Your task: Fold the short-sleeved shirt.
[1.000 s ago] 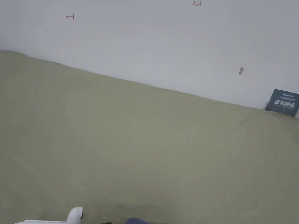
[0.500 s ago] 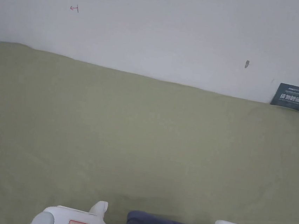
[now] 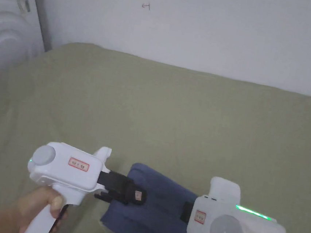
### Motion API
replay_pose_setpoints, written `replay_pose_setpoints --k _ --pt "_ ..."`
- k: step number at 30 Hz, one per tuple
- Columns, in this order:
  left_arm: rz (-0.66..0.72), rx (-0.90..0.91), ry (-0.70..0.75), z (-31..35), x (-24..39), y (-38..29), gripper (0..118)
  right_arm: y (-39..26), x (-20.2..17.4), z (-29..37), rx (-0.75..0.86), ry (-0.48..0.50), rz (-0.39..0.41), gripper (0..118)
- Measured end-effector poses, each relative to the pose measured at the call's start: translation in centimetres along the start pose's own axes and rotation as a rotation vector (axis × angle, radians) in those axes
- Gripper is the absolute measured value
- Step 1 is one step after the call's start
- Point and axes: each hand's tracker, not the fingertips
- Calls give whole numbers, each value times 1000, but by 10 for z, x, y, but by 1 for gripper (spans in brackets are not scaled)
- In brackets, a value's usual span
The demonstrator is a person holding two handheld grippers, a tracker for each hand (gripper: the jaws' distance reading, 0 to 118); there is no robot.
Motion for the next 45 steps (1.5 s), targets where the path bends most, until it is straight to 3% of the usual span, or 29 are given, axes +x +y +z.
replay_pose_setpoints --k 4,10,14,17,18,19,20,21,23,26,27,28,30,32,35,37,40,42,45 --pt "15 24 126 100 -52 11 19 -6 -107 -47 -35 -28 57 7" --pt "62 29 308 215 -119 10 19 -21 -237 -97 -74 -44 125 7" --pt "106 69 401 271 -165 7 19 -33 -302 -108 -71 -9 141 7" --pt "119 85 427 287 -178 7 20 -40 -329 -115 -116 71 95 7" --pt "117 93 440 289 -180 9 25 -41 -333 -117 -140 88 87 7" --pt "90 89 475 290 -176 11 49 -41 -333 -115 -144 113 99 7" --pt "76 92 555 294 -175 13 82 -42 -331 -113 -139 128 120 7" --pt "78 105 574 301 -171 14 114 -42 -325 -109 -131 142 131 7" --pt "98 159 557 322 -154 16 115 -41 -307 -101 -126 158 133 7" --pt "-19 314 728 337 -106 15 109 -35 -273 -84 -91 138 121 7" --pt "-76 365 812 330 -84 13 96 -33 -258 -76 -63 122 81 7" --pt "-103 408 864 322 -66 7 72 -31 -242 -67 -57 133 55 8" --pt "-131 448 908 287 -29 2 2 -29 -210 -49 3 122 72 8" --pt "-156 453 932 236 10 -9 2 -27 -173 -29 62 113 86 8" --pt "-254 442 897 151 63 -20 1 -23 -106 -2 113 60 60 8" --pt "-250 454 888 98 98 -38 1 -22 -55 17 148 46 27 8" --pt "-382 463 832 16 164 -61 1 -21 27 56 206 4 29 8" --pt "-394 477 774 -22 204 -77 1 -21 75 84 242 -95 47 8" --pt "-370 515 684 -62 255 -102 1 -23 152 129 308 -182 11 8"
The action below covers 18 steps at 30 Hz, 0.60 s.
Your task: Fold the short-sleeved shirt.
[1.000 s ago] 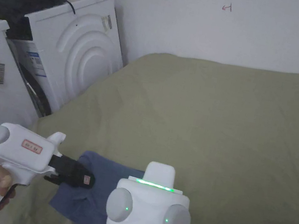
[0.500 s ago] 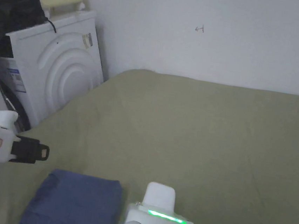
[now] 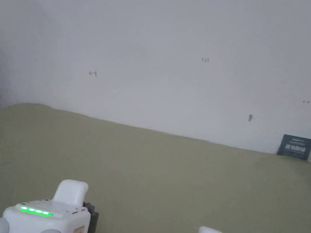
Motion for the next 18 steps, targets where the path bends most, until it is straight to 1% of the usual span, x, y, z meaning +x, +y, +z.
replay_pose_setpoints --k 2,3,4,5,6,8,12,14,16,18 --pt "16 4 -17 9 31 -3 1 6 48 20 17 -44 -35 8" --pt "7 21 -25 14 44 -3 1 8 70 30 9 -36 -24 8" --pt "-21 56 -23 20 54 -4 1 10 88 39 13 -59 -15 8" --pt "-45 110 15 29 65 -7 1 10 104 49 37 -109 5 8" --pt "-46 151 48 36 73 -9 1 10 116 57 54 -139 25 8" --pt "-34 172 59 42 82 -10 1 11 136 71 81 -152 51 8" --pt "-33 169 47 49 92 -9 1 11 155 90 141 -197 81 8" --pt "-59 182 65 53 93 -8 1 16 156 95 159 -214 76 8" --pt "-51 192 61 56 92 -2 1 22 154 101 177 -213 73 8" --pt "-57 232 72 65 88 2 3 30 152 108 252 -213 92 9"
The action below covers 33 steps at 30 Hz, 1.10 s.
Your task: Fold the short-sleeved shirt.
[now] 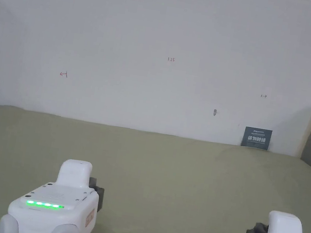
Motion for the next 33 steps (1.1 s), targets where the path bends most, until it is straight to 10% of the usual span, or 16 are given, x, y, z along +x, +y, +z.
replay_pose_setpoints --k 2,6,33 --pt "-11 61 25 5 -5 6 20 6 -1 7 85 -12 20 22" --pt "5 136 39 17 -17 12 118 10 1 21 210 5 34 115" --pt "-48 178 95 23 -28 6 118 4 0 22 180 74 -43 118"
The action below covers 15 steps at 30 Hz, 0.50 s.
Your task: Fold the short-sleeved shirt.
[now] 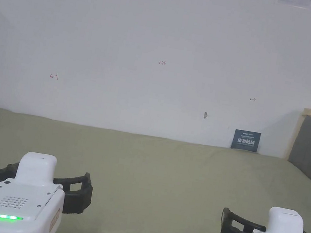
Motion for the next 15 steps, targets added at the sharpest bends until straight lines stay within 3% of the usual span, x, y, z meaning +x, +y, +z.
replay_pose_setpoints --k 5,9,15 --pt "-8 -11 -13 -5 2 -4 118 1 -4 -5 12 -65 66 118" --pt "-2 -22 -12 -9 3 -6 118 2 -7 -8 8 -52 92 118" --pt "-5 -33 -11 -14 5 -9 118 6 -10 -13 15 -30 46 118"
